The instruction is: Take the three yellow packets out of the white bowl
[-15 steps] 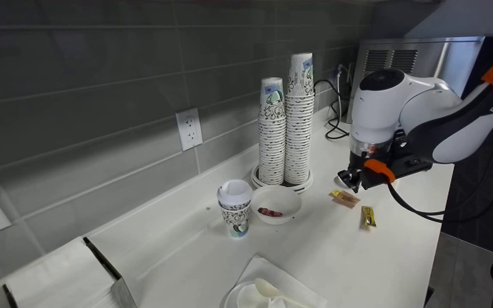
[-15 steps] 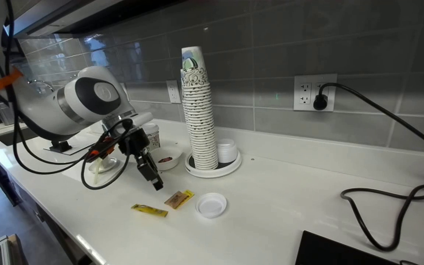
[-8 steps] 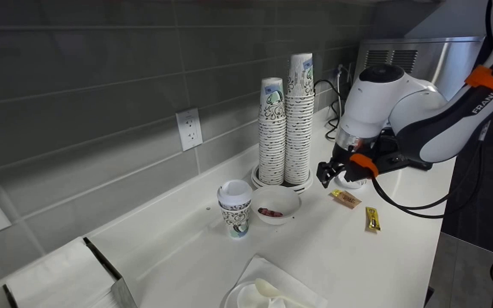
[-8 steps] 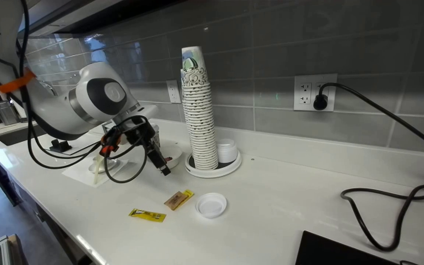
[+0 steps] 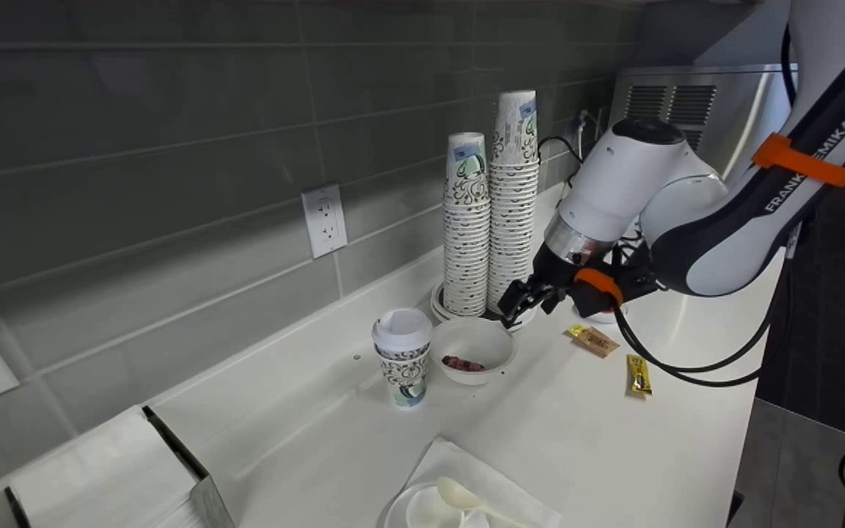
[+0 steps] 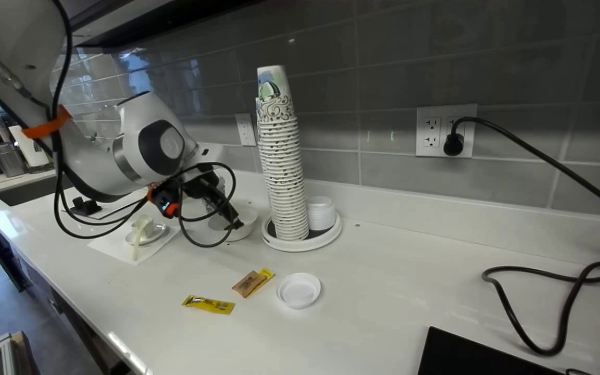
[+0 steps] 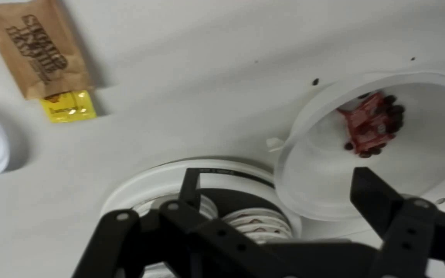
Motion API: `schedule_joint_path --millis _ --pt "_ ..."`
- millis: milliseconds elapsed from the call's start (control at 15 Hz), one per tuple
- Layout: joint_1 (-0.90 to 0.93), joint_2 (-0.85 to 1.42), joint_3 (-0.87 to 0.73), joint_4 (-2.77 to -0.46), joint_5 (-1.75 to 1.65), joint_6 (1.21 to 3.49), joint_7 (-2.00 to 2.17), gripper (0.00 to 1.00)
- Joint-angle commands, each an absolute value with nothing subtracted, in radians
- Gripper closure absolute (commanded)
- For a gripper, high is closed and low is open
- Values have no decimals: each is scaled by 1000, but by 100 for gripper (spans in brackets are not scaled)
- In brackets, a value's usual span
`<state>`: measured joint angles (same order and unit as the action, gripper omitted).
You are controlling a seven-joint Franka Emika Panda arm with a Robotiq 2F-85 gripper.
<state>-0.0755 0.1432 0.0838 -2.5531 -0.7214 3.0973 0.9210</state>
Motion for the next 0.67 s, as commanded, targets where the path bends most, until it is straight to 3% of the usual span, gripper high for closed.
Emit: schedule_joint_path --millis 0,133,600 --pt "-117 271 196 -2467 -631 3118 750 0" --pt "-21 283 149 -2434 -495 3059 578 0" --pt "-85 294 216 -2327 -559 2899 395 4"
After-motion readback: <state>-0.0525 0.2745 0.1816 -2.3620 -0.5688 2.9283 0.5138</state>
